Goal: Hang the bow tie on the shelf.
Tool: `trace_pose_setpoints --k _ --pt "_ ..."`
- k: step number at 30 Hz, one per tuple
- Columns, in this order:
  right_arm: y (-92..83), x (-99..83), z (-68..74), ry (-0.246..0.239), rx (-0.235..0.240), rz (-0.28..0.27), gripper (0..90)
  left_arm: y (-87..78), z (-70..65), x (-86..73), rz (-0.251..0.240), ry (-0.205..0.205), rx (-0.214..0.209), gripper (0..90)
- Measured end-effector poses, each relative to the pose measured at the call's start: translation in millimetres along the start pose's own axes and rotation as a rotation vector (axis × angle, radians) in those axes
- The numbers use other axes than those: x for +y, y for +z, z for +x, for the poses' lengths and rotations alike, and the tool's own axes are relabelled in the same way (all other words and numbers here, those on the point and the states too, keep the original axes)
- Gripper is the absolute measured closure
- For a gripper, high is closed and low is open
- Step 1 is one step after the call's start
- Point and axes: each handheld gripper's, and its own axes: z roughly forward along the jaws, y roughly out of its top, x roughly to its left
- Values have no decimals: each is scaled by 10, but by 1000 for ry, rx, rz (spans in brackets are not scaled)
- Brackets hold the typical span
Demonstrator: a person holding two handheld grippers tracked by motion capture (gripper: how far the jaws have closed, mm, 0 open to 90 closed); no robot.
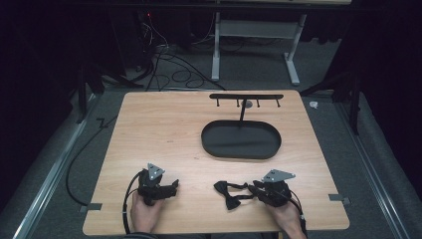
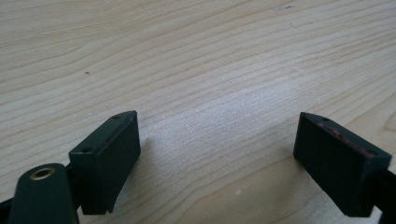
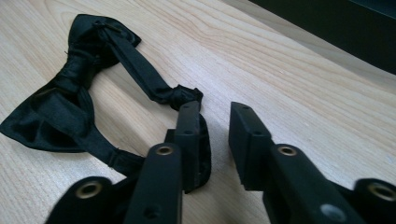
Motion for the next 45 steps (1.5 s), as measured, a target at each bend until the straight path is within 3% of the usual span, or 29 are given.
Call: trace_pose_setpoints --k 5,8,16,22,34,45 --pt "8 2 39 -42 9 -5 888 -2 -1 -2 0 0 1 151" --pt "10 -2 47 -49 15 -9 900 -5 0 -4 1 -1 0 151" --pt "5 8 -9 -17 17 -19 900 -5 1 -3 1 -1 0 151" --pt "-103 62 -86 15 21 -61 900 -6 3 -4 1 -1 -2 150" --pt "-329 278 -251 22 -1 -115 900 -6 4 -4 1 2 -3 151" --pt "-504 591 -329 -17 -14 -161 900 -6 5 -4 1 2 -3 151"
